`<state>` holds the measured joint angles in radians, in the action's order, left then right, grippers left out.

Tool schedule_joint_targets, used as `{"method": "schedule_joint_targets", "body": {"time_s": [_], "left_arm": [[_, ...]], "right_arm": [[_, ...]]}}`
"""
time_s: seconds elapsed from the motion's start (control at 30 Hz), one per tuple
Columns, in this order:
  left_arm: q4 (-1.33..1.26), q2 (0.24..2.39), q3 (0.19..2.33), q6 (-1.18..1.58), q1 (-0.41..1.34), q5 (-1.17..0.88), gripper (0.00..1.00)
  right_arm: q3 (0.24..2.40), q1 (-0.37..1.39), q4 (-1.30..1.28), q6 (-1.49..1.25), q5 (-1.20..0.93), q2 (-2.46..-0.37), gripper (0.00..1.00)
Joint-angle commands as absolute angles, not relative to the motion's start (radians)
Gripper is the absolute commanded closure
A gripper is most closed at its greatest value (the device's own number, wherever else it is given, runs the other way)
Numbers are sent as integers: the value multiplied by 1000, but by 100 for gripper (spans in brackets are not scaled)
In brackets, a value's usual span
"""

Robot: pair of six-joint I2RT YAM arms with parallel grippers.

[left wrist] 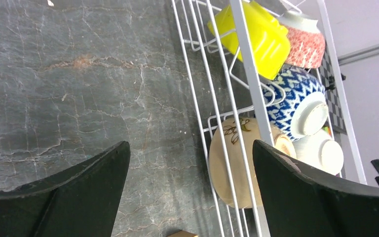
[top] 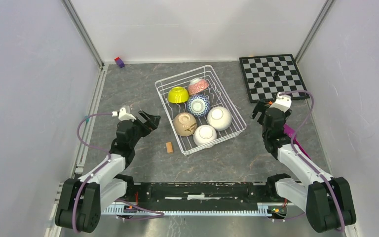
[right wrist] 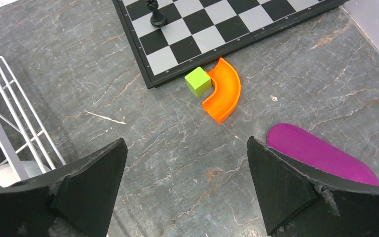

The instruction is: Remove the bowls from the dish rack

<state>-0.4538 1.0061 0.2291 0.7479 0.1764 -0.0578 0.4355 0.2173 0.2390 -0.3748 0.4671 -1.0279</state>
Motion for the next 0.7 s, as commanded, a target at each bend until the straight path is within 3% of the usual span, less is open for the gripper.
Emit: {"method": "schedule_joint_targets", "body": {"time_s": [0.0, 0.2, 0.4, 0.67], "left_arm": [[-390, 946, 293, 803, 180, 33, 0], [-275, 871, 308, 877, 176, 139, 0], [-429, 809, 256, 886, 179, 55, 0], [-77, 972, 557, 746, 254, 108, 0]], "right_arm": [[443, 218, 246, -413, 497, -1015, 2], [394, 219, 348, -357, 343, -986, 2], [402, 222, 354, -333, 217, -971, 2], [456, 231, 380, -301, -46, -997, 2]]}}
